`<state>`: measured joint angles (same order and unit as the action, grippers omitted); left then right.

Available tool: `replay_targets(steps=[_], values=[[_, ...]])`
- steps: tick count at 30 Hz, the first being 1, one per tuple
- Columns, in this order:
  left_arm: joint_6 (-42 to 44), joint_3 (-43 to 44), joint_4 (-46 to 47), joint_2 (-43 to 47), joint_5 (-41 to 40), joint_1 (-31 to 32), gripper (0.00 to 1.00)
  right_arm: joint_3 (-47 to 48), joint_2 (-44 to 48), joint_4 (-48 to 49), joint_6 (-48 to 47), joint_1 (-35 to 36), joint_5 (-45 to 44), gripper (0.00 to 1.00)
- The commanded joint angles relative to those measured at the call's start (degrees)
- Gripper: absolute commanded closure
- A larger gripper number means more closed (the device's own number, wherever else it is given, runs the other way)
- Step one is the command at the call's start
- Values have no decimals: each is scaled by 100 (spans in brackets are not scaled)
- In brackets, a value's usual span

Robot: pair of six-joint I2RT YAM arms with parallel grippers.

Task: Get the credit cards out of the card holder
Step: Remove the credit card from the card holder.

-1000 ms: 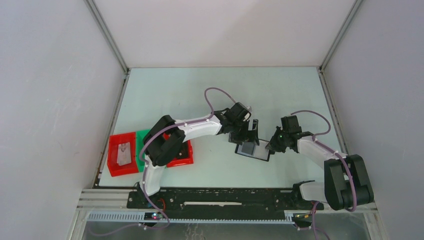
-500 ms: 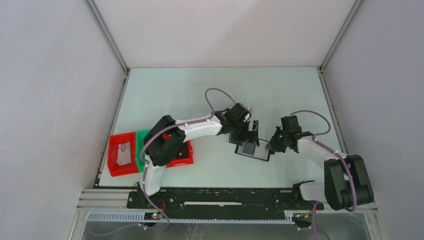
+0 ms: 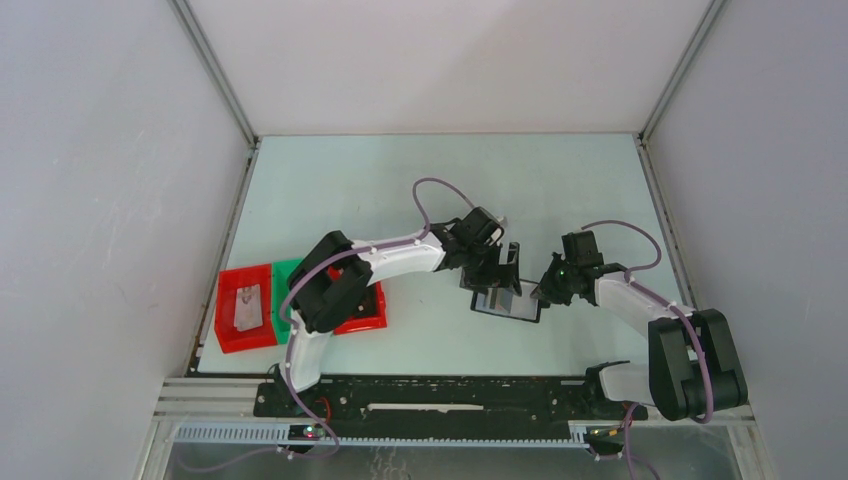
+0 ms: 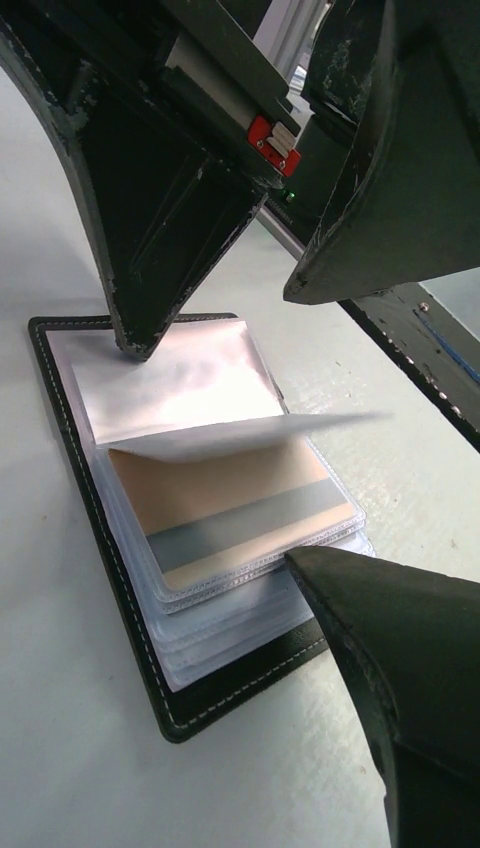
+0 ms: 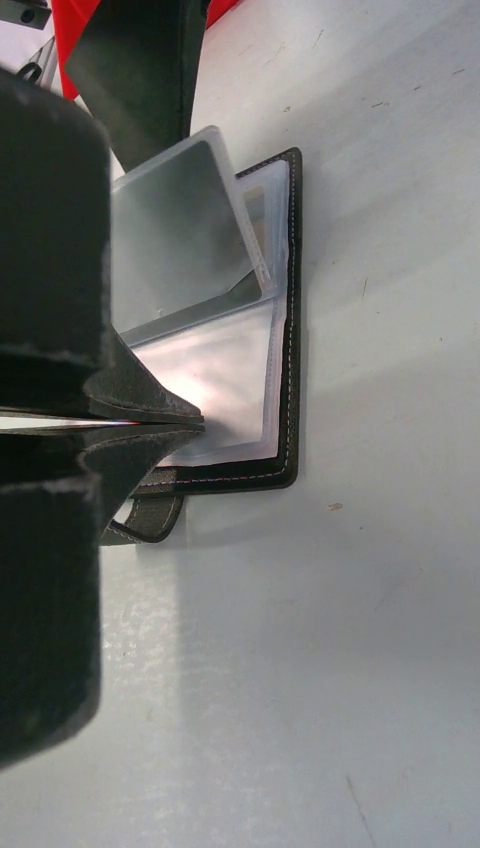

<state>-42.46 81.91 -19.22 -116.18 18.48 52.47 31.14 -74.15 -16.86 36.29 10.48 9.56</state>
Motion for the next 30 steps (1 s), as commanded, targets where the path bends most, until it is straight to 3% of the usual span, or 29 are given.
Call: replay_targets(steps=[1,7,14,21,25,30], values=[[53,311,215,236,361,133,5,-55,28,16,-93,-1,-25,95],[12,430,277,167,573,161,5,-79,73,30,-75,-38,22,95],[-10,480,287,169,574,167,6,-406,524,-10,-71,-573,389,91],[140,461,99,545,137,159,5,-392,1983,-841,-167,-891,-98,74],[150,437,46,689,-116,159,5,-389,2488,-900,-78,-869,26,72],[73,110,272,930,-518,180,4,-389,2199,-549,18,-647,402,73]])
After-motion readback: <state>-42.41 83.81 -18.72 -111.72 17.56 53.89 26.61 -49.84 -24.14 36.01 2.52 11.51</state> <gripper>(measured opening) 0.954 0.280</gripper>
